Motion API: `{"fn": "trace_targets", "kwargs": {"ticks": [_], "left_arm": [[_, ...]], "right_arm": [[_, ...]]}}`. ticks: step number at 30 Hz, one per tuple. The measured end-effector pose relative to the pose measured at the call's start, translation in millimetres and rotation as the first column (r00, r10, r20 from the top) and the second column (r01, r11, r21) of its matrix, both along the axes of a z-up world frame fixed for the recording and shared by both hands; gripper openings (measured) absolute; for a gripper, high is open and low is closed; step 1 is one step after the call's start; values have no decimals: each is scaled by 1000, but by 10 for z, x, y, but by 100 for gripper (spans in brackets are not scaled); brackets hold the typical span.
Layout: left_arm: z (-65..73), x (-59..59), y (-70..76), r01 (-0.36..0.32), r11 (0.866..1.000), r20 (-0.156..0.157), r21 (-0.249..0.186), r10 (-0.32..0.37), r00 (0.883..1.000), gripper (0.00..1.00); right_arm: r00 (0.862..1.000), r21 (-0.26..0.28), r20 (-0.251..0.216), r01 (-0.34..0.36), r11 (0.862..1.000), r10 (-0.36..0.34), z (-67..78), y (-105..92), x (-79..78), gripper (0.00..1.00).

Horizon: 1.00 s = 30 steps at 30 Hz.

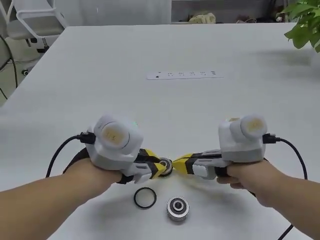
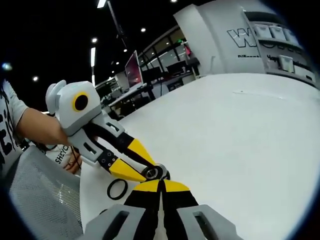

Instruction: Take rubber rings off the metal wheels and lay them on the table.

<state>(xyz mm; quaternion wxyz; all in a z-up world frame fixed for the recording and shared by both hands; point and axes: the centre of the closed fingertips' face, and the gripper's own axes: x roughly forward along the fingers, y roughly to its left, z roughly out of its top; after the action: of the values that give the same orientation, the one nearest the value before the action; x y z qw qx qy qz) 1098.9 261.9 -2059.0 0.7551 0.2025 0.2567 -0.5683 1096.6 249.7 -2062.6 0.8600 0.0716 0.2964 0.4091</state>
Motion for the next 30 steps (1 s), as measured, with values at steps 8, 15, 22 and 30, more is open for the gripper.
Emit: {"fn": "trace_targets", "kwargs": {"ticks": [8, 15, 22, 30], "left_arm": [[0, -6, 0, -1, 1000, 10, 15, 1, 1000, 8], [-4, 0, 9, -3, 1000, 12, 21, 3, 1000, 8], [-5, -7, 15, -2, 1000, 16, 24, 2, 1000, 8], [-7, -15, 17, 2, 1000, 18, 25, -2, 1000, 8]], "right_arm": [[1000, -5, 0, -13, 1000, 13, 22, 40, -27, 0], [1000, -7, 6, -22, 1000, 22, 43, 94, -37, 0], [999, -4, 12, -32, 999, 32, 48, 134, -46, 0], [999, 10, 20, -43, 999, 43, 81, 182, -52, 0]]}}
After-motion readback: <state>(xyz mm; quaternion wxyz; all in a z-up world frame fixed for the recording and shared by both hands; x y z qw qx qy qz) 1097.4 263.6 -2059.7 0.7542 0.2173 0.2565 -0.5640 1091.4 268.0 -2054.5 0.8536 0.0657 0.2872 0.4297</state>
